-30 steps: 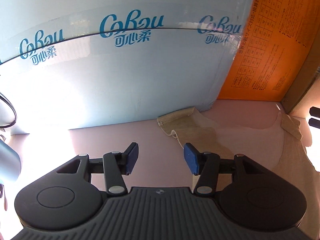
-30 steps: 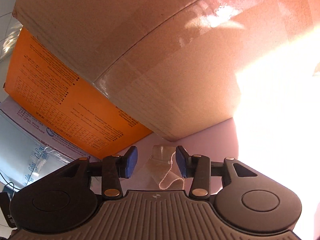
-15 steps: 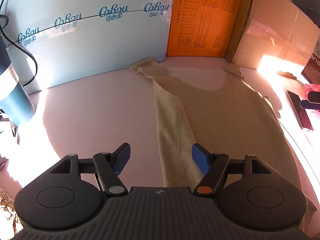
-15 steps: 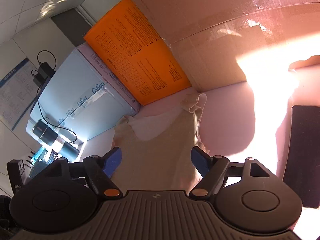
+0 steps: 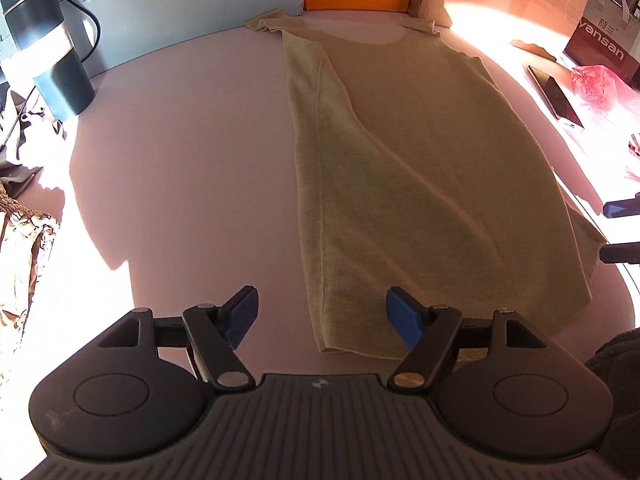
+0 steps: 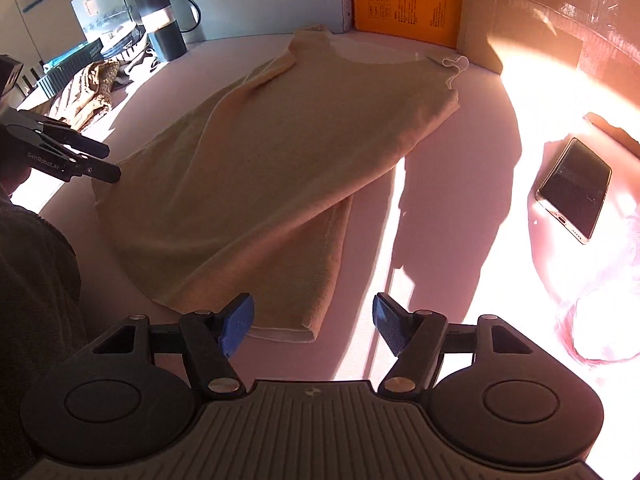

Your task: Fold clothes

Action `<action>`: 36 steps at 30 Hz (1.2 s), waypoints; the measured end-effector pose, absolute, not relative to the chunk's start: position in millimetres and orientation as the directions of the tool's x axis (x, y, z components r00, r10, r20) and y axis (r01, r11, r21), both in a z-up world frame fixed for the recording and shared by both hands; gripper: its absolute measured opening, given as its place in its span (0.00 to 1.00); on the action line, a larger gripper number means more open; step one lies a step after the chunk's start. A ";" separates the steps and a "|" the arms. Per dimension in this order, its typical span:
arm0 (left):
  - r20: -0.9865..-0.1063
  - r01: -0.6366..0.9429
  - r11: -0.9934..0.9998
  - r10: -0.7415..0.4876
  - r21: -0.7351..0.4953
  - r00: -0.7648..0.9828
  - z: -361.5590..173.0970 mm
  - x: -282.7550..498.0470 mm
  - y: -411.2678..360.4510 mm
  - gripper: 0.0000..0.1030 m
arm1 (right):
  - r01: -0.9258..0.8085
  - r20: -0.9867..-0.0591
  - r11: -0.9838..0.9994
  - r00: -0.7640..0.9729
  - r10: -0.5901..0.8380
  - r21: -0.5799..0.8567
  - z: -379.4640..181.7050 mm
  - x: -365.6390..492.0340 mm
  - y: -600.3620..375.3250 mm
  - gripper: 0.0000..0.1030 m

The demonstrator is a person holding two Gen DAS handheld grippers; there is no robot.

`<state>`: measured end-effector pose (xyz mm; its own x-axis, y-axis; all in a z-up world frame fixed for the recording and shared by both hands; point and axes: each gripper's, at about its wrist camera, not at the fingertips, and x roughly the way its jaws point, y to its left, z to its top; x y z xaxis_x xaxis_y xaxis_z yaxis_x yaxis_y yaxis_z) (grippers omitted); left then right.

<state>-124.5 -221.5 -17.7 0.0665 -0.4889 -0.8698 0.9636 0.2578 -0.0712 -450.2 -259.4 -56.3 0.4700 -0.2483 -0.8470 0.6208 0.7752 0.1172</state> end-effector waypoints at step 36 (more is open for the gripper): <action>-0.945 0.858 0.479 -0.328 -0.183 -0.019 -0.2 -106.8 -132.0 0.07 | 0.716 -0.918 0.685 0.351 -0.183 0.137 -47.9 -519.6 -264.8 0.04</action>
